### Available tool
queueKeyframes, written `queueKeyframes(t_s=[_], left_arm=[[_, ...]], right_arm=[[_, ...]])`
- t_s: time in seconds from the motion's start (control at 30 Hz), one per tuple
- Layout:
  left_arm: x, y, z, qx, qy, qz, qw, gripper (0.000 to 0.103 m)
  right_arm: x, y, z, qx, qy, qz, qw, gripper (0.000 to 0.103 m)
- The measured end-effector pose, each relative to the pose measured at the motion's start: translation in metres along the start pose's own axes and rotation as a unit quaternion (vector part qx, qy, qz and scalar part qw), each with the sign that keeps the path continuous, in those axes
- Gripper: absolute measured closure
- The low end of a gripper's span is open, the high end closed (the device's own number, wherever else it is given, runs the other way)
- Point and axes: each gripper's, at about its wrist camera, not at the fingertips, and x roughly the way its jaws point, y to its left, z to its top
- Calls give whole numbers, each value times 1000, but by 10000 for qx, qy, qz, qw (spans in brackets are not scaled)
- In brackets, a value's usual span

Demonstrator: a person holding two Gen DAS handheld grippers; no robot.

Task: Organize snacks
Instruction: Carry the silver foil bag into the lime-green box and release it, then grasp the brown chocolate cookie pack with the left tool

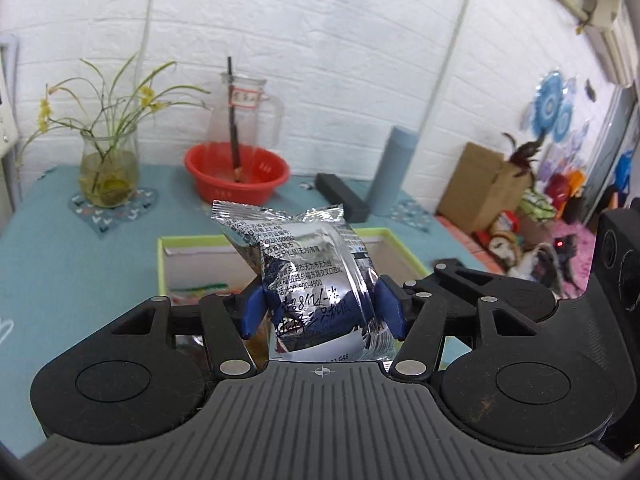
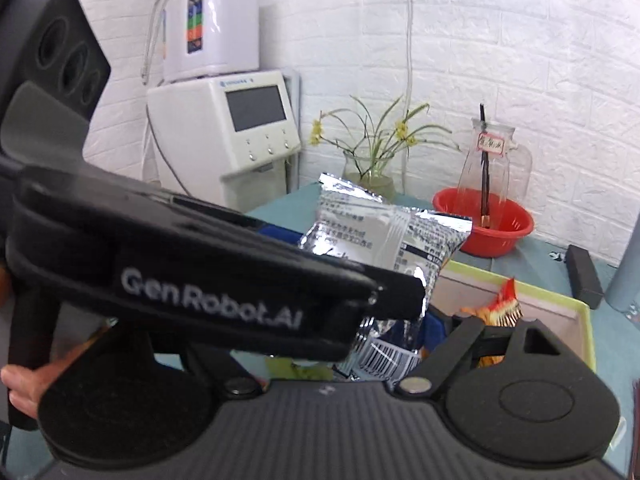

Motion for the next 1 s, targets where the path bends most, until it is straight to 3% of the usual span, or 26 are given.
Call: queueKeyframes(t_s=[0.17, 0.2, 0.23, 0.33, 0.5, 0.6, 0.67, 0.77, 0.87, 1.0], left_arm=[[50, 44, -3, -367, 424, 78, 9984, 61], [56, 47, -7, -324, 443, 186, 9983, 56], [61, 49, -10, -277, 415, 263, 9984, 42], [57, 50, -11, -323, 219, 399, 9984, 35], [0, 27, -7, -359, -402, 363, 9979, 26], [-41, 5, -22, -309, -744, 162, 9966, 17], [-59, -11, -41, -294, -750, -30, 9967, 16], [-67, -33, -83, -433, -533, -134, 9975, 15], [-51, -51, -124, -611, 35, -290, 9977, 15], [-11, -67, -147, -909, 940, -635, 9894, 26]], right_arm=[[56, -20, -2, 195, 549, 93, 9983, 19], [63, -22, -5, 177, 624, 39, 9979, 17], [68, -22, -9, 141, 677, -32, 9976, 16], [63, -26, -13, 283, 603, -26, 9978, 10], [-16, -24, -14, 377, -138, -107, 9991, 9], [-80, -22, -38, 545, -526, -147, 9970, 9], [-112, -22, -66, 855, -594, -214, 9943, 9], [-141, -22, -121, 1398, -438, -488, 9880, 9], [-147, -20, -169, 1761, -109, -788, 9812, 9], [-139, -22, -192, 1824, 193, -844, 9794, 9]])
